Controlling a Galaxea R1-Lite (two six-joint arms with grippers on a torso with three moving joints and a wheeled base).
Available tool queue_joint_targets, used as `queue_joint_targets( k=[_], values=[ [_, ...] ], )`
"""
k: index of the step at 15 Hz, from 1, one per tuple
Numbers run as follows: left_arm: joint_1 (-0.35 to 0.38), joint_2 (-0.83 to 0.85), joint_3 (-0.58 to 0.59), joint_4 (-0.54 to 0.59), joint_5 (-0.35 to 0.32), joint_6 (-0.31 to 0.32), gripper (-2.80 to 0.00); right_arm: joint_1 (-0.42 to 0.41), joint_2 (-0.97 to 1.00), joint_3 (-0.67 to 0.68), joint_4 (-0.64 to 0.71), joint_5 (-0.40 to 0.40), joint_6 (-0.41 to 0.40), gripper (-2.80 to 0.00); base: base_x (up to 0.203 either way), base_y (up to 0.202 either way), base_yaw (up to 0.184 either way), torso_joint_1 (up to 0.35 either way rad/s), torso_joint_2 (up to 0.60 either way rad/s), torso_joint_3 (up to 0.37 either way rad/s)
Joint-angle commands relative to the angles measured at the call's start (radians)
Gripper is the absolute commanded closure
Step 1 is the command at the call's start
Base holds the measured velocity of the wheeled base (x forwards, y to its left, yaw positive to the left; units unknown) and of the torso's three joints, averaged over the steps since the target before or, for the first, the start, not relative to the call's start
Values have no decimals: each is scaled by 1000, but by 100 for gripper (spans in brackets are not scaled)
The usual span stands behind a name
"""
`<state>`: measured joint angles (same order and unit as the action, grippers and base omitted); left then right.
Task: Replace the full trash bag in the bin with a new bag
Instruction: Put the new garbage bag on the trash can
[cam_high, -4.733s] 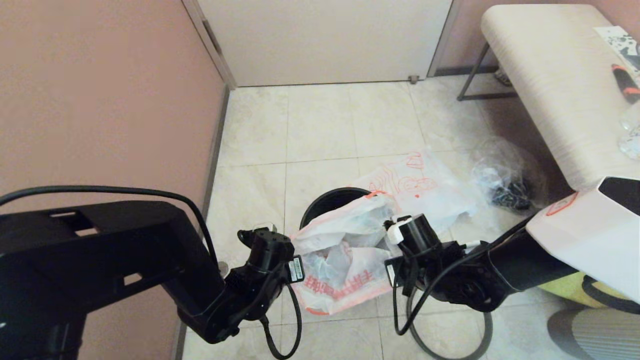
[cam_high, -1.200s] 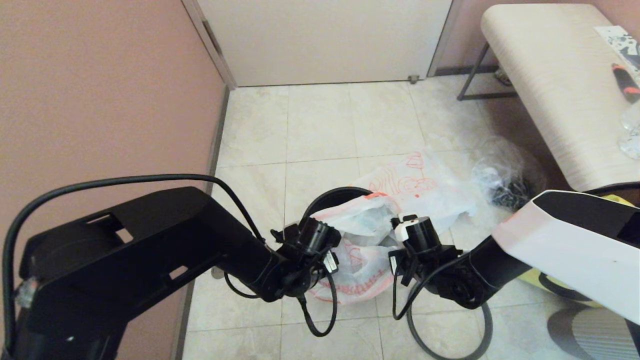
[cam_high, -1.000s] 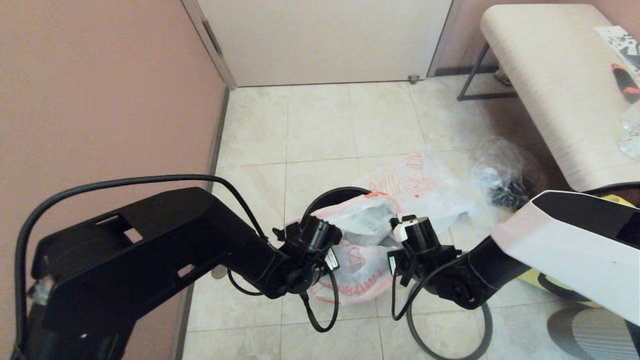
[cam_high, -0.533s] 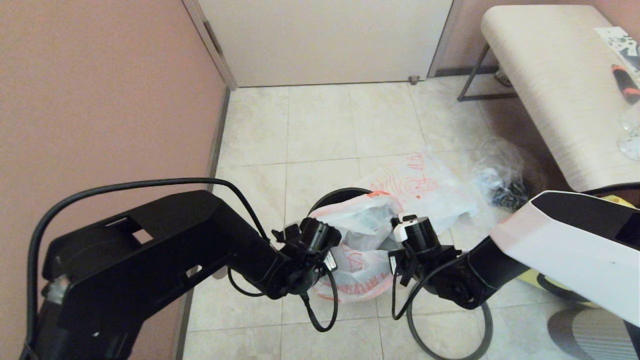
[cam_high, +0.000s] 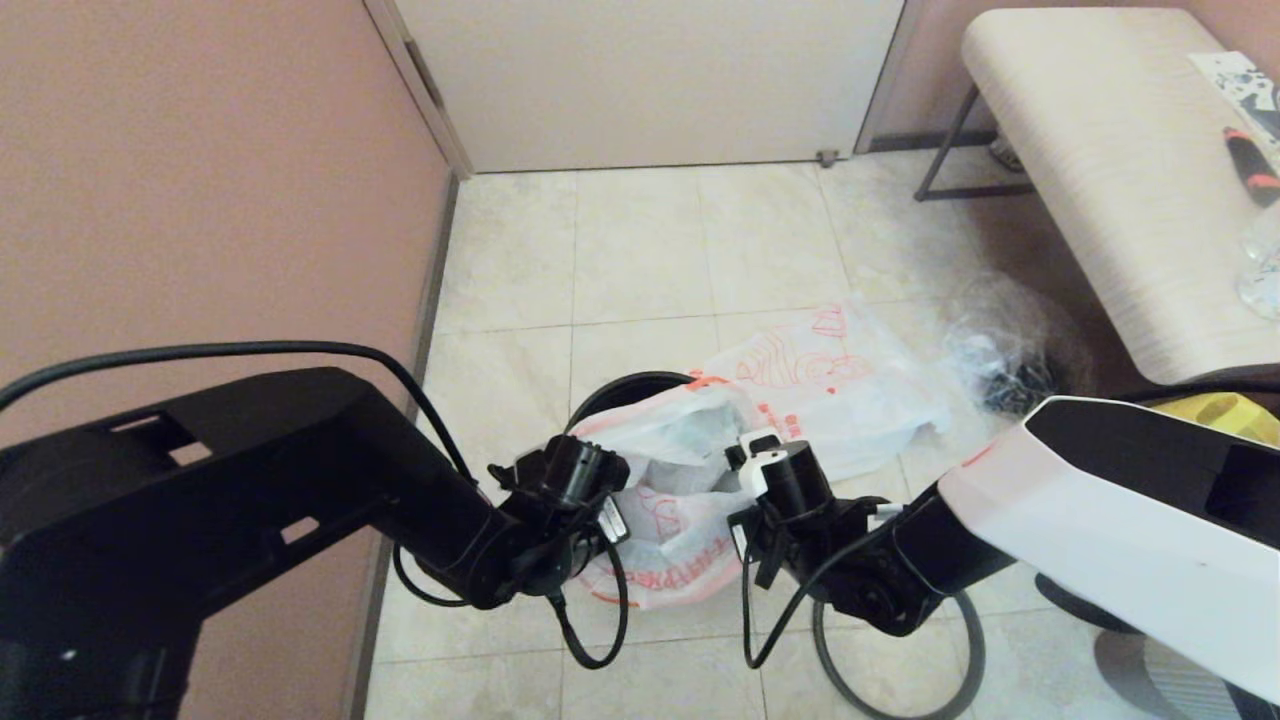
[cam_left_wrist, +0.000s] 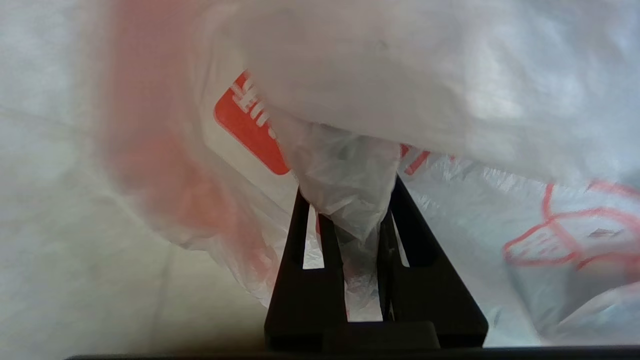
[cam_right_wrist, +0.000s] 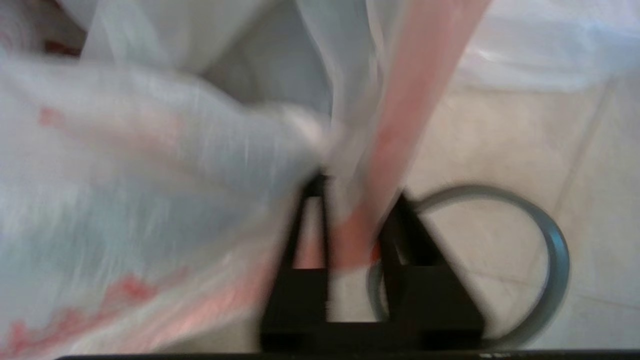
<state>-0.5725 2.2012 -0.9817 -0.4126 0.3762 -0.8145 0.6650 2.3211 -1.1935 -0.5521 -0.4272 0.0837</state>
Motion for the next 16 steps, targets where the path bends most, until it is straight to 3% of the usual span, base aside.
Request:
queue_joint_targets(
  k=[1, 5, 10, 13, 16],
  values=[
    [21, -37, 62, -7, 0, -5, 0, 27, 11, -10, -2, -1, -6, -280, 0, 0, 0, 0, 0, 0],
    [27, -25, 150, -171, 1, 6, 0, 58, -112, 91, 66, -1, -7, -280, 0, 0, 0, 0, 0, 0],
    [23, 3, 167, -175, 6, 8, 0, 59, -276, 239, 105, -1, 3, -280, 0, 0, 0, 0, 0, 0],
    [25, -1, 164, -176, 10, 8, 0, 94, -287, 323, 101, 3, 66, -280, 0, 0, 0, 0, 0, 0],
    [23, 2, 186, -183, 63, -2, 0, 108, -292, 368, 85, 48, 73, -280, 0, 0, 0, 0, 0, 0]
  ],
)
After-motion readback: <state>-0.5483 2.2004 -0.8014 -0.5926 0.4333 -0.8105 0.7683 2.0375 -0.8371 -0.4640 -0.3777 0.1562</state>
